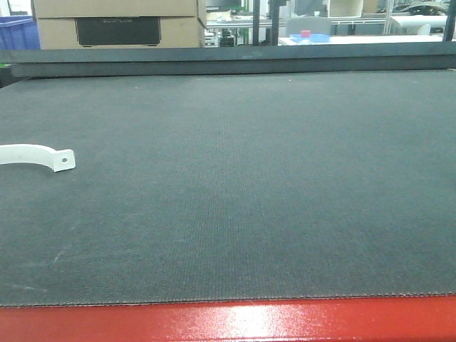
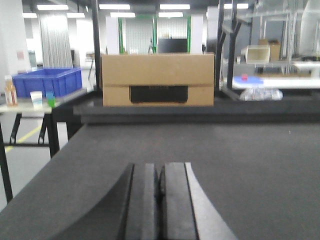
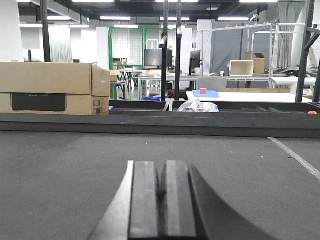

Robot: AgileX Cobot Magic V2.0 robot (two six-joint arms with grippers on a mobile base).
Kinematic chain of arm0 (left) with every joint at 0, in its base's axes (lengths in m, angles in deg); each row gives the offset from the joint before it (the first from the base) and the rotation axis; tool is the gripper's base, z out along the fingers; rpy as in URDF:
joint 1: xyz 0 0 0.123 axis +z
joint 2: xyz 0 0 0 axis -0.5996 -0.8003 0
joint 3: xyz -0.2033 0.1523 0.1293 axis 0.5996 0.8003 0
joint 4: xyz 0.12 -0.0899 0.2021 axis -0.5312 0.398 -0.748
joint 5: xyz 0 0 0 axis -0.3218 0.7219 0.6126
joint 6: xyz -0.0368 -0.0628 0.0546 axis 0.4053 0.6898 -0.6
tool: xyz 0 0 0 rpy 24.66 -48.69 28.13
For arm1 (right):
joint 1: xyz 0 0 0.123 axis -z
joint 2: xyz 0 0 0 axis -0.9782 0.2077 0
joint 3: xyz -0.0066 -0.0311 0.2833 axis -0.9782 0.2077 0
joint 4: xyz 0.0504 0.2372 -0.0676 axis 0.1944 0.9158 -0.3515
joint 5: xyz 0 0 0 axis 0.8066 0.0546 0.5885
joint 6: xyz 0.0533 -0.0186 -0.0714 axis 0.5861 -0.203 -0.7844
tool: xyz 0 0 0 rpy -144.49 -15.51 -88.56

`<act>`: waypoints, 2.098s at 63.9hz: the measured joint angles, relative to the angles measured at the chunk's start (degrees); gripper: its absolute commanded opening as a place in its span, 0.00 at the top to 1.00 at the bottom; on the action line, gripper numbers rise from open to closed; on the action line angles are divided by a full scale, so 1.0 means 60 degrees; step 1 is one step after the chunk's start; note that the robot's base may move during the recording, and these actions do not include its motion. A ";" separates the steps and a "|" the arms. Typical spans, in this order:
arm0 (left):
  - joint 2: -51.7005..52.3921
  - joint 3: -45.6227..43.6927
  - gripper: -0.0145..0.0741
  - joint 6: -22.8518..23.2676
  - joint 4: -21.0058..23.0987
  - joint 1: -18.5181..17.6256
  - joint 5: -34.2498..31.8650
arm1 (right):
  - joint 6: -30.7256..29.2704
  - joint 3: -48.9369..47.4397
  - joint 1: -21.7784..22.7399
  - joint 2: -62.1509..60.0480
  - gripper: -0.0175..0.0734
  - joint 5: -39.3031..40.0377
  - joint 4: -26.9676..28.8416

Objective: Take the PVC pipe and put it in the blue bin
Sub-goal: 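Lower both grippers toward the white curved PVC pipe clamp on the table, then close both grippers on the arc of the white clamp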

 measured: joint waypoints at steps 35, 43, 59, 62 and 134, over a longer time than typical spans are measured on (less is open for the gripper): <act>-0.7901 -0.5384 0.96 0.0000 0.0000 0.0038 0.4370 | -0.0015 -0.5483 0.0000 0.7907 0.99 -0.6519 -0.0037; -0.8732 -0.5540 0.96 0.0000 0.0075 0.0038 0.4490 | -0.0015 -0.5756 0.0000 0.9110 0.99 -0.7082 -0.0037; -0.9392 -0.5540 0.96 0.0000 0.0459 0.0038 0.5333 | 0.0035 -0.5836 0.0000 1.0507 0.98 -0.8172 -0.0143; -0.9392 -0.5540 0.96 0.0000 0.0483 0.0038 0.5382 | 0.0054 -0.5992 0.0018 1.0753 0.95 -0.8339 -0.0143; -0.9392 -0.5540 0.96 0.0000 0.0878 0.0038 0.5495 | 0.0017 -0.7980 0.0465 1.4653 0.62 -0.8923 -0.0160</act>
